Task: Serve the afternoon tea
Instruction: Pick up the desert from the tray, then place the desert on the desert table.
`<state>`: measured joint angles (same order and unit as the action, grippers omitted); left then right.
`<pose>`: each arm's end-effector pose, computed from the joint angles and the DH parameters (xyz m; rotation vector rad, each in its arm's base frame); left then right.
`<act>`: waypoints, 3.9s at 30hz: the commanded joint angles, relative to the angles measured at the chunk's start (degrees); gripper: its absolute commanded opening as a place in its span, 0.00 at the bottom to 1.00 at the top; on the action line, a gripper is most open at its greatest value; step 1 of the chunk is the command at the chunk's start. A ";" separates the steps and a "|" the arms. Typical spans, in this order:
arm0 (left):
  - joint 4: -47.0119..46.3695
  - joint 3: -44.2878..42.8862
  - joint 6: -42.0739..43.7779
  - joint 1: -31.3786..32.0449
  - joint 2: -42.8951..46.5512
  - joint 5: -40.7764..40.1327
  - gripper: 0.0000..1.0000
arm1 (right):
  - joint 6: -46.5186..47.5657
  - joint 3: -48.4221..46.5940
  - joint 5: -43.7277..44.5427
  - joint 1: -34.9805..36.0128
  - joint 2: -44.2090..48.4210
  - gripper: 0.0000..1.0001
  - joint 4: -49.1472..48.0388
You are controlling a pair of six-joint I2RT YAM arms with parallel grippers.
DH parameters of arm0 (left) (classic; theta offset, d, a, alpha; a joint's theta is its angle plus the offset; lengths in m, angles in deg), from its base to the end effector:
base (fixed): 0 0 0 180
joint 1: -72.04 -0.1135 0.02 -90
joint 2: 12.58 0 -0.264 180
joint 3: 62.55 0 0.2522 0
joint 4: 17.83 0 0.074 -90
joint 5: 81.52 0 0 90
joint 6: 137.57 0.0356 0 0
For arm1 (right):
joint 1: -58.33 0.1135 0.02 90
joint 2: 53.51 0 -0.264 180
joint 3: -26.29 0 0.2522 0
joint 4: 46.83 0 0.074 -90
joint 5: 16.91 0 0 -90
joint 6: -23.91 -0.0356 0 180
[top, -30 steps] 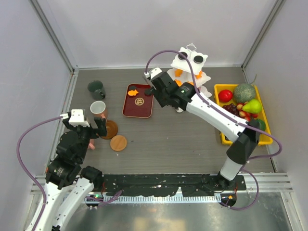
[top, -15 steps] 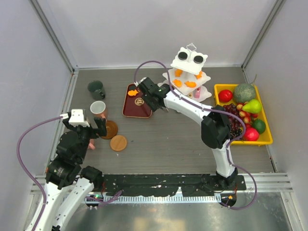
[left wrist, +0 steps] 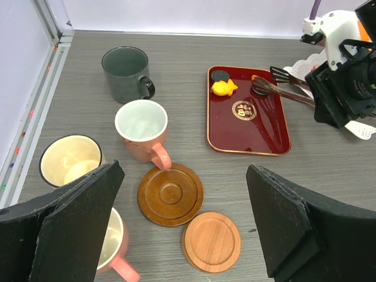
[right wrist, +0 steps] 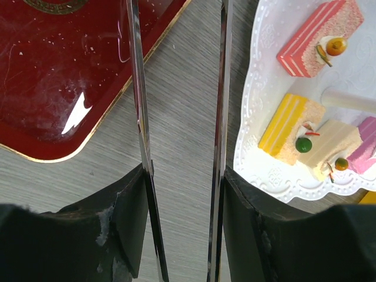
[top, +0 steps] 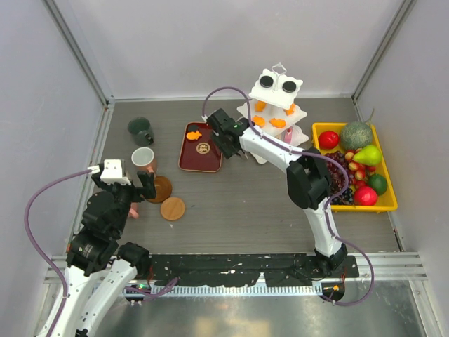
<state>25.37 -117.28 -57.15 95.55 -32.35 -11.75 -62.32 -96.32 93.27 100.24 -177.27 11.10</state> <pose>0.0824 -0.0224 0.3319 -0.0540 1.7065 -0.1274 0.3610 0.3075 0.2358 -0.8621 2.3657 -0.1957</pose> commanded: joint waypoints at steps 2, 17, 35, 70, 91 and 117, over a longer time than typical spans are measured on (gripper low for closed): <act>-2.80 0.19 0.71 0.14 -0.36 0.54 0.99 | 0.62 -3.99 -1.55 -0.51 -1.21 0.53 -2.50; -2.71 0.19 0.71 0.14 -0.18 0.45 0.99 | 1.41 -4.17 -1.73 -0.60 -2.88 0.50 -0.31; -2.71 0.19 0.80 0.14 -0.36 0.28 0.99 | 2.29 -1.53 0.03 2.65 8.54 0.41 2.07; -2.80 0.19 0.71 0.14 -0.62 0.72 0.99 | 3.09 3.39 7.94 -5.43 38.16 0.43 8.57; -2.80 0.10 0.71 0.14 -0.62 0.63 0.99 | 2.38 9.02 6.62 -8.07 35.96 0.48 5.76; -2.80 0.19 0.71 0.14 -0.71 0.63 0.99 | 3.09 4.01 3.72 -2.19 38.60 0.52 5.41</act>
<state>25.37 -117.26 -57.15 95.55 -32.62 -11.44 -59.31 -88.94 98.26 94.69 -141.45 18.59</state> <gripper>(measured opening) 0.991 0.533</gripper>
